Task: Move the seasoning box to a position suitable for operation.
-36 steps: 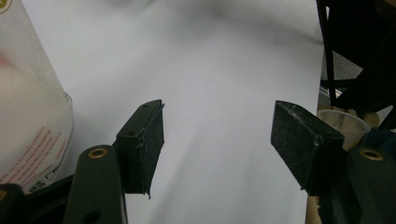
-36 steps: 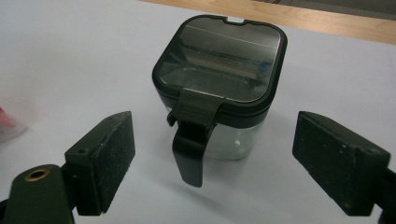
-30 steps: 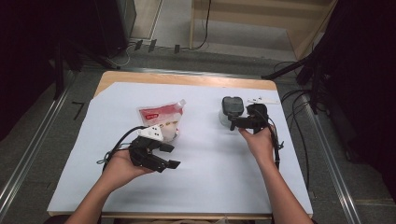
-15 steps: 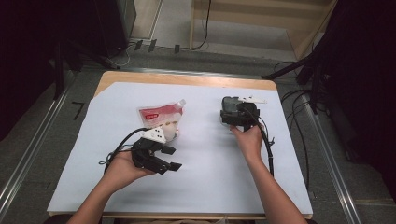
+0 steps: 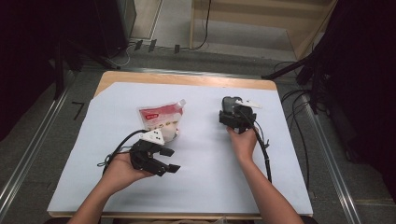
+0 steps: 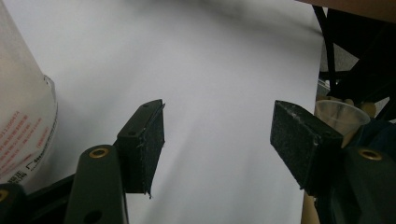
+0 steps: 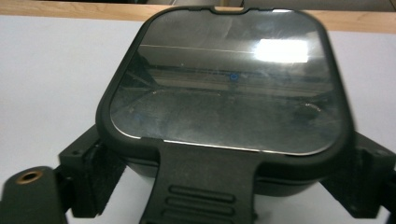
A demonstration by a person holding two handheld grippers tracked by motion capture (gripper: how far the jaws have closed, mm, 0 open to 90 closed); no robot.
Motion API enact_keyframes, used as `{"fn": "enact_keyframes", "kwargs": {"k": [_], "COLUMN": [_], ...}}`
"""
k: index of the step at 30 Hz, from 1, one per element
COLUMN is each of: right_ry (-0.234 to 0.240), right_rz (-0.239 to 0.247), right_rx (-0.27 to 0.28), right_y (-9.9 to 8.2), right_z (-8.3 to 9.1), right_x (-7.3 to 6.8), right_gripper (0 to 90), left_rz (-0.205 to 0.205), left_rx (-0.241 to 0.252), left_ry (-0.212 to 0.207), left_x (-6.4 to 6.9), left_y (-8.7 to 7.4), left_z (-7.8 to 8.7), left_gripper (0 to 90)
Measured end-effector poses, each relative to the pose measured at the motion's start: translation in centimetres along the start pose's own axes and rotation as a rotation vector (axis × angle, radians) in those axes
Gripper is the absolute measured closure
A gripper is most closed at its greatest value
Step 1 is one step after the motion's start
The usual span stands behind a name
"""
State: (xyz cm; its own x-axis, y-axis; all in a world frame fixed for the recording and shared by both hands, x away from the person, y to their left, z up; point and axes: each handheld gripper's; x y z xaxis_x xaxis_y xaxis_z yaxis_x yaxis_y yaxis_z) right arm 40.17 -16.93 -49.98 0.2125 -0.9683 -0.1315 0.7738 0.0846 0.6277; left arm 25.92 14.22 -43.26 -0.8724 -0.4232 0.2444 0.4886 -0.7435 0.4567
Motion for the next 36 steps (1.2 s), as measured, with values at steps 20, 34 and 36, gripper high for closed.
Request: {"fn": "enact_keyframes", "kwargs": {"k": [20, 34, 36], "right_ry": [-0.028, 0.003, 0.003], "right_rz": [0.042, 0.054, 0.058], "right_rx": [0.032, 0.027, 0.032], "right_y": [-0.1, 0.1, 0.2], "right_z": [-1.5, -0.7, -0.3], "right_x": [0.3, 0.8, 0.7], "right_gripper": [14.7, 16.0, 15.9], "left_rz": [0.030, 0.031, 0.024], "left_rx": [0.024, 0.025, 0.026], "left_ry": [-0.001, -0.004, -0.007], "left_x": [-0.1, -0.5, -0.6], "left_y": [-0.7, -0.6, -0.6], "left_z": [0.5, 0.6, 0.5], "left_gripper": [36.4, 36.5, 36.5]}}
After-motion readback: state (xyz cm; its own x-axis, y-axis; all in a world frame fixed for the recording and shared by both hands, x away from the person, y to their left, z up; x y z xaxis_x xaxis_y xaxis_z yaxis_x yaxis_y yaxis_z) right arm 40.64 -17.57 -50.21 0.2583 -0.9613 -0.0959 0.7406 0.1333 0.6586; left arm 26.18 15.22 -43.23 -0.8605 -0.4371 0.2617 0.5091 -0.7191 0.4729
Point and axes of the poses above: each handheld gripper's, and its own axes: z roughly backward along the jaws, y roughly out of its top, x roughly to its right, and after that the axes turned 15 degrees about -x, right-handed
